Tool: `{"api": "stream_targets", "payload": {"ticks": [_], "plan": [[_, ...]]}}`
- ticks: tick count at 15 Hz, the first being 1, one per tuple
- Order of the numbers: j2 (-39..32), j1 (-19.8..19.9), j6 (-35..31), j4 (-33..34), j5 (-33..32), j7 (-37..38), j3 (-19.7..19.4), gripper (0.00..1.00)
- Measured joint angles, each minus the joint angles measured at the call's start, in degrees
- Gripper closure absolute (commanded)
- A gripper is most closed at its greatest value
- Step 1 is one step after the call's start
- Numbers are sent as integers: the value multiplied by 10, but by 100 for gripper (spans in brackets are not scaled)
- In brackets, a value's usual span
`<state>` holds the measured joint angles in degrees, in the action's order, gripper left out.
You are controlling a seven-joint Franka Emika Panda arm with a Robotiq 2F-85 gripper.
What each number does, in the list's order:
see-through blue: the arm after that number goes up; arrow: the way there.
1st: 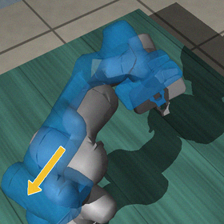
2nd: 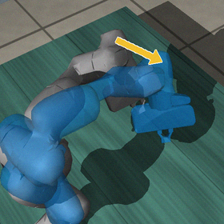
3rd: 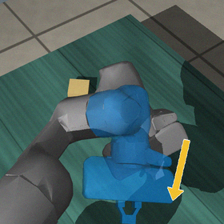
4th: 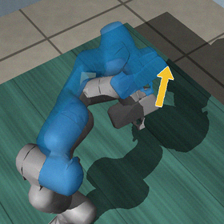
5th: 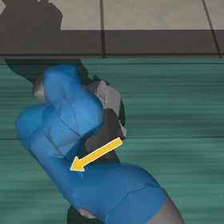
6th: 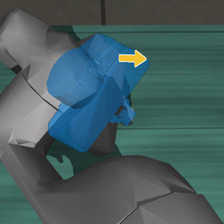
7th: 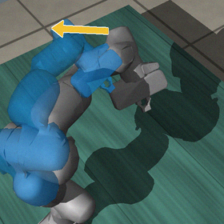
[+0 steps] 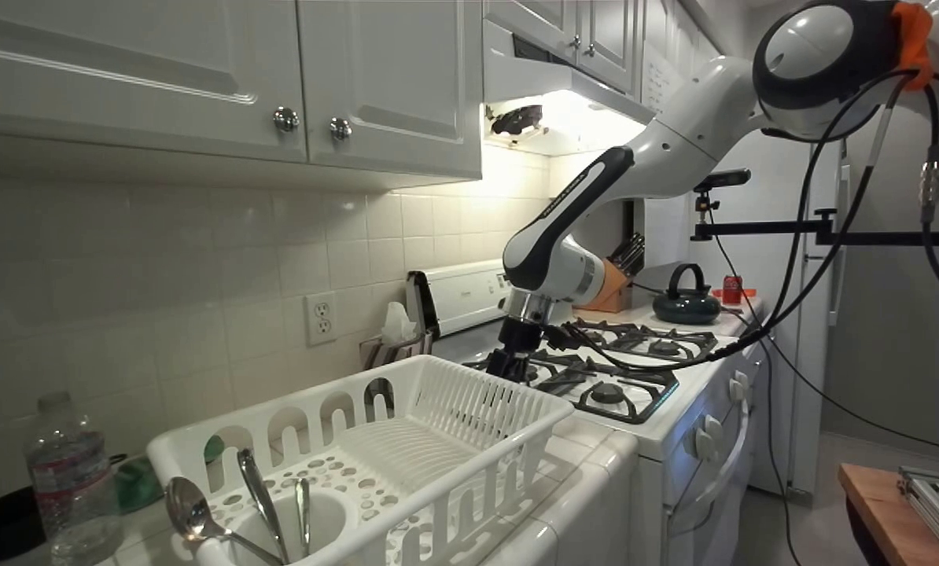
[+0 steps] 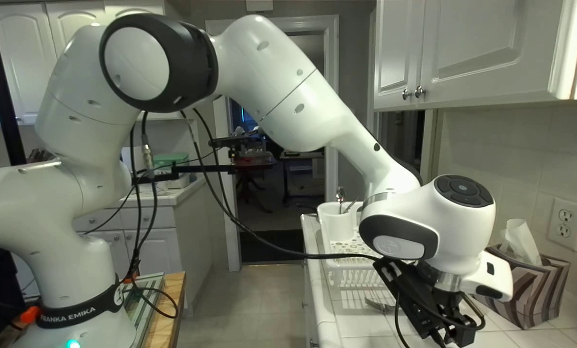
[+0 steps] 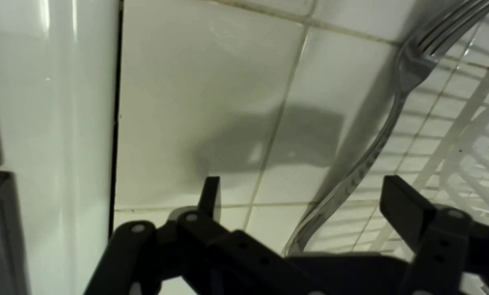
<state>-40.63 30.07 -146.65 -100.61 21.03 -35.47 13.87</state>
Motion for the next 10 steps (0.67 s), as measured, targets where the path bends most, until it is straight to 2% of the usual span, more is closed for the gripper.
{"api": "stream_targets", "payload": {"ticks": [10], "plan": [[-12,-17,9,18,0,-10,5,0]]}}
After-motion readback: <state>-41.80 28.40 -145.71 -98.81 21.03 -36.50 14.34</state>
